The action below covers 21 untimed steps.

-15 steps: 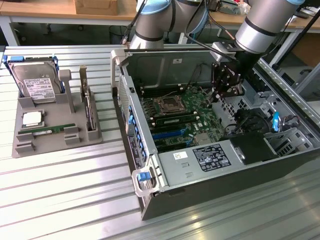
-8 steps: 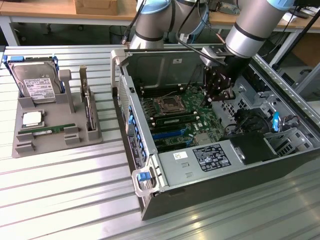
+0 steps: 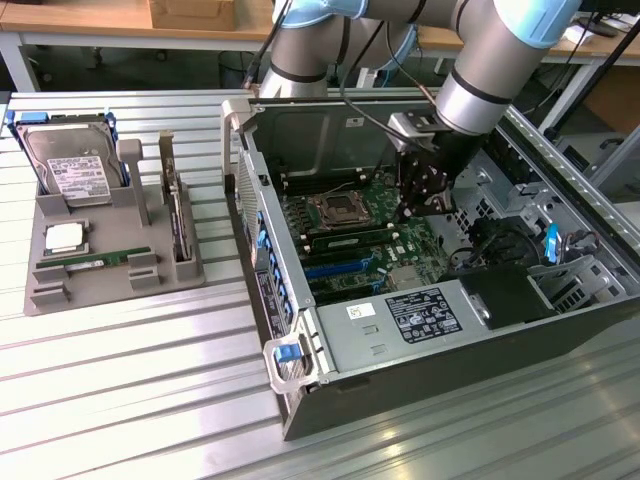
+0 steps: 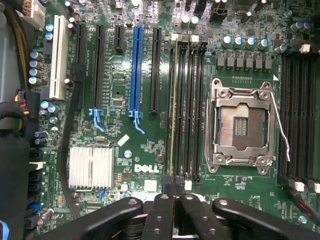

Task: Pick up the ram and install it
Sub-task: 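Press down the ram until it locks into place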

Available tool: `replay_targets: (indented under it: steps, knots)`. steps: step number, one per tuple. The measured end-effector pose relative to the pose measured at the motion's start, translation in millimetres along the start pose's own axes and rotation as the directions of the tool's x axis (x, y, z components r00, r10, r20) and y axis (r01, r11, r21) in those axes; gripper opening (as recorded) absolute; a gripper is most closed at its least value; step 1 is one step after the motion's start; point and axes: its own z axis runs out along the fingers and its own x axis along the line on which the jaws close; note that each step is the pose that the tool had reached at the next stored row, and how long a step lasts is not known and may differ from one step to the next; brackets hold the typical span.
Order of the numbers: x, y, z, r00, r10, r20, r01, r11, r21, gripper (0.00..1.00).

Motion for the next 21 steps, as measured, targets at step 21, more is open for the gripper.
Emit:
replay_targets:
  steps: [21]
  knots:
    - [-1.7, 41.3, 12.6, 1.0, 0.0, -0.0003, 0.0, 0.9997, 0.0261, 0.1]
